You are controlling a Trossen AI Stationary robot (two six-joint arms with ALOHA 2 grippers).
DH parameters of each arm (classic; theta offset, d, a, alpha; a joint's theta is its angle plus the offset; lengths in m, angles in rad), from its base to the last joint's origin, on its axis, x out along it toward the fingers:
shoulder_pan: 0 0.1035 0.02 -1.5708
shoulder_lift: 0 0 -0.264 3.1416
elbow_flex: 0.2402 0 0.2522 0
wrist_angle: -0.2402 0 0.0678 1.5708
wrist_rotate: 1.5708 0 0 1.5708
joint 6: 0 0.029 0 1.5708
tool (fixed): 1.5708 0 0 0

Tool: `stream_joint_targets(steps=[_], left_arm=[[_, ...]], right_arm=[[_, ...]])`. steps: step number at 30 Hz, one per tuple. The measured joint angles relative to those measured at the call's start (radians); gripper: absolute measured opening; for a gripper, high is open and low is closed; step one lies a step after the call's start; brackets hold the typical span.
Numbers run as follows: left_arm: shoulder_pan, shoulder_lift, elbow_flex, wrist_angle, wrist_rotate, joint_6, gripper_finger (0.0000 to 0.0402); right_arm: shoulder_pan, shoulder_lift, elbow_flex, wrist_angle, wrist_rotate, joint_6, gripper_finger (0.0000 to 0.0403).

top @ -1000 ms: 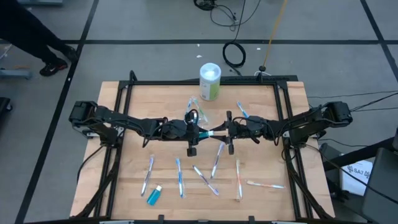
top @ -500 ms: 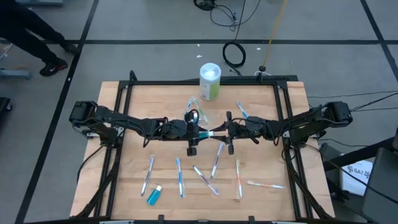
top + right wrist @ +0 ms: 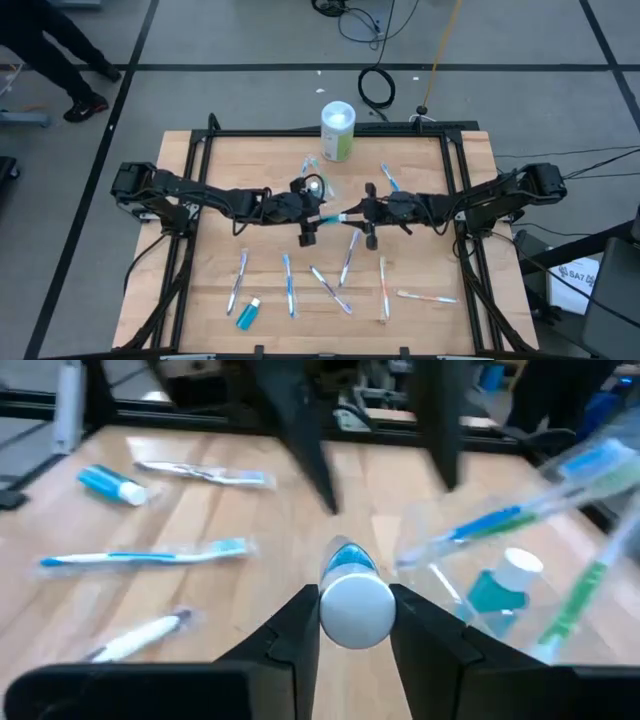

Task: Pick & Place toothbrushing station
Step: Put the top blue mouthwash into the transparent organizer

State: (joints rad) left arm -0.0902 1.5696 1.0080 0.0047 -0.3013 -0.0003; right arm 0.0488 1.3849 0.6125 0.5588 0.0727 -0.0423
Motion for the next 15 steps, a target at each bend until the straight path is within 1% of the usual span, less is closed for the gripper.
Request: stream_joint_targets(steps=[4,6,9,13,15], left_arm=[[-0.002,-0.028,0.0,-0.103,0.008,-0.035,0.0243],[0.001,-0.073,0.0,-0.174,0.01,-0.06,0.0243],[0.002,-0.161,0.0,-0.3,0.01,-0.138,0.0244],[0.001,-0.291,0.0,-0.424,0.006,-0.202,0.0244],[0.001,-0.356,0.0,-0.482,-0.01,-0.206,0.0244]], right_arm=[[-0.001,0.0,0.0,-0.046,0.019,0.0,0.0104],[-0.001,-0.003,0.0,-0.053,0.035,-0.009,0.0106],[-0.007,-0.032,0.008,-0.094,0.059,-0.054,0.0103],[-0.027,-0.055,0.088,-0.188,0.045,-0.124,0.0099],[-0.04,-0.055,0.147,-0.233,-0.005,-0.167,0.0099]])
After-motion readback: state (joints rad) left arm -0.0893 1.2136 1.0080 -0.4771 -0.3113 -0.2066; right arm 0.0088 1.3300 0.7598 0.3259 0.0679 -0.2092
